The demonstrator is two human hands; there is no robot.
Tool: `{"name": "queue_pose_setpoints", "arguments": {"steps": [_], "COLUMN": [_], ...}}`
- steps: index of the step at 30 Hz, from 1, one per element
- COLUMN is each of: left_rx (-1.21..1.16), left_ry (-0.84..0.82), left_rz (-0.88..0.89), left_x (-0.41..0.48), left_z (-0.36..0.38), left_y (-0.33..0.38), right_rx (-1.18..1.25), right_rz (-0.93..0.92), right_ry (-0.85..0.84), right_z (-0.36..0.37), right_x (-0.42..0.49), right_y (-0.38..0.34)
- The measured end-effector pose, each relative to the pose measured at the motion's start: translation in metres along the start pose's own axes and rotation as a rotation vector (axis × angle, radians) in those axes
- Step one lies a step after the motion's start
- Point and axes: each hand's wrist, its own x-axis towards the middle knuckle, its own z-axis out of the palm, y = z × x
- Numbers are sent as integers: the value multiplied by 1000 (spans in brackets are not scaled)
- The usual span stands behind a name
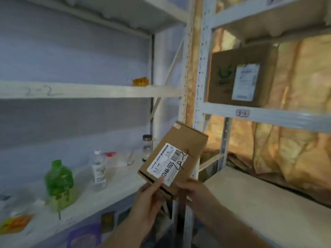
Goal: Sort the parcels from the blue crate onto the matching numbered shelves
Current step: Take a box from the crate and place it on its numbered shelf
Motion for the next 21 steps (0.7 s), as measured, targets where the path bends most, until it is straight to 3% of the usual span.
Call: {"name": "queue_pose_setpoints", "arguments": {"steps": [5,11,15,17,21], "left_rx": [135,453,588,562,472], "left_ry": [-156,-227,-369,-325,-31], "left_rz": [168,434,391,488,687], "left_x": [-34,-76,-100,-111,-143], "left_z": [77,192,259,283,306], "left_y": [87,126,127,124,110], "right_rx": [10,-404,-494,-531,-582], "right_rz": [-351,-651,-699,-707,-720], "right_ry": [190,359,497,570,641], "right_z": [-47,-88,-115,-127,-134], "right_x": [-77,-173,-223,-240,-262], "right_y": [-140,-227,-266,-281,-289]}}
